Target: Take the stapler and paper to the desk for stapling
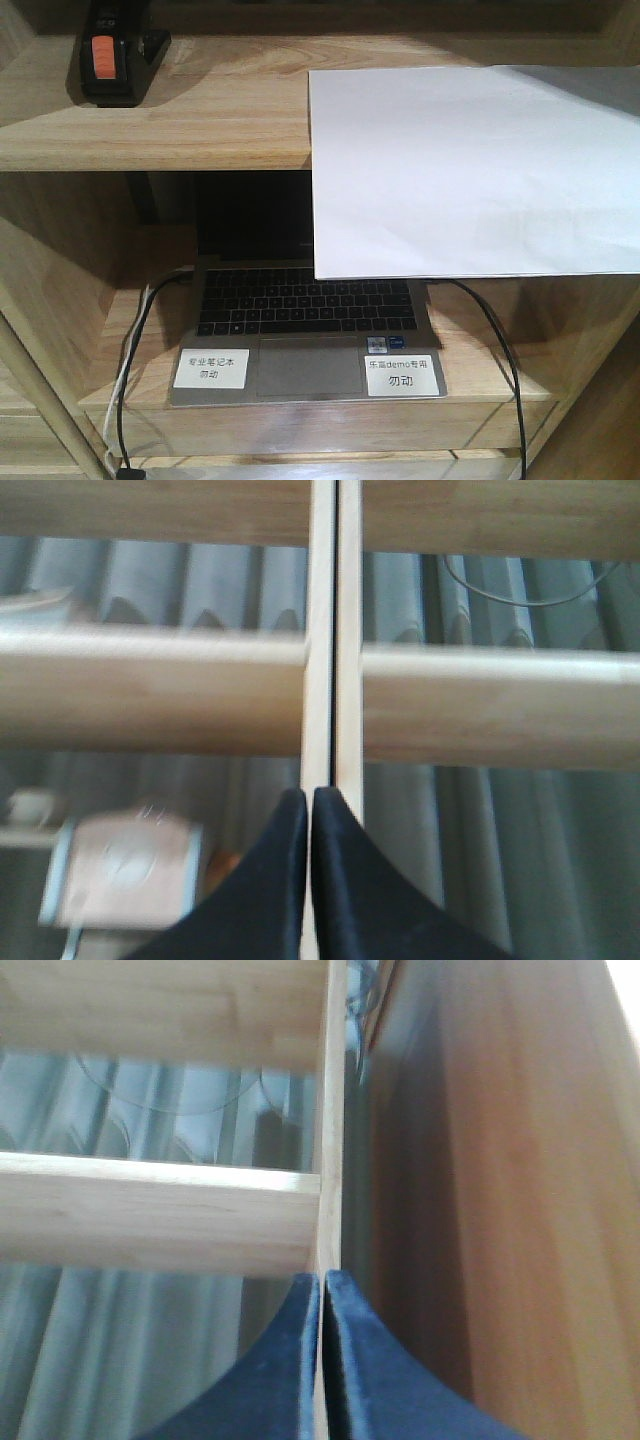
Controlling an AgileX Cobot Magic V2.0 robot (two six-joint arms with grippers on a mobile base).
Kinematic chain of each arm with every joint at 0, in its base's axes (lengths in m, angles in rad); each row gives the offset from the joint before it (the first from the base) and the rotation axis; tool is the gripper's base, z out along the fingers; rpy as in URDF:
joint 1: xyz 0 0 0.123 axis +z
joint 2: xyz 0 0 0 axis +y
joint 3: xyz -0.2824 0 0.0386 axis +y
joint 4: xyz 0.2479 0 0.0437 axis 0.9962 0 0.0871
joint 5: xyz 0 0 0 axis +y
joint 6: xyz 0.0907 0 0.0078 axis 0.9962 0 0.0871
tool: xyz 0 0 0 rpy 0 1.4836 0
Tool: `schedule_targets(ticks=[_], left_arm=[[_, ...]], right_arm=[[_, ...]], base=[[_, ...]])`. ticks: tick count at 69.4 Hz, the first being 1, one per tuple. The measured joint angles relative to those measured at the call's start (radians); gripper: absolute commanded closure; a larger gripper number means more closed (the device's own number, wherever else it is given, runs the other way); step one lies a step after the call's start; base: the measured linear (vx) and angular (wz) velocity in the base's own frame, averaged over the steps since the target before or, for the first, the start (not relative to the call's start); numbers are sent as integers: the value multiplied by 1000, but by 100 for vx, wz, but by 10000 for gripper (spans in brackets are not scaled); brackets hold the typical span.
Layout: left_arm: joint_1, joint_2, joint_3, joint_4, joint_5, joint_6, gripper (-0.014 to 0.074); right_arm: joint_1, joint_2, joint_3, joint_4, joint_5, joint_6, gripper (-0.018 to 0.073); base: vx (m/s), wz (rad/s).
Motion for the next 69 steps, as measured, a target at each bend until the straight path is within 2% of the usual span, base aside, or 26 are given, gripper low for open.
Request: schedule_targets(ticks=[6, 15, 28, 39, 49, 64, 69], left_arm=[[0, 99, -136, 0, 115, 1, 598], [0, 223, -250, 0, 280, 1, 580], [0, 338, -260, 0, 481, 1, 508], [0, 409, -260, 1, 601, 11, 372], [0, 428, -260, 2, 644, 13, 190], [0, 428, -260, 2, 650, 13, -106], [-8, 428, -260, 3, 650, 13, -137]], right_arm=[[0, 97, -138, 0, 135, 0, 565], [0, 241, -274, 0, 295, 0, 565], [0, 389, -301, 0, 453, 0, 554], [0, 465, -298, 11, 569, 0, 479], [0, 494, -297, 43, 626, 0, 291], [0, 501, -297, 68, 632, 0, -168], [0, 501, -297, 69, 632, 0, -169]], base=[[0, 0], [0, 0], [0, 0], [0, 0], [0, 0], [0, 0], [0, 0]])
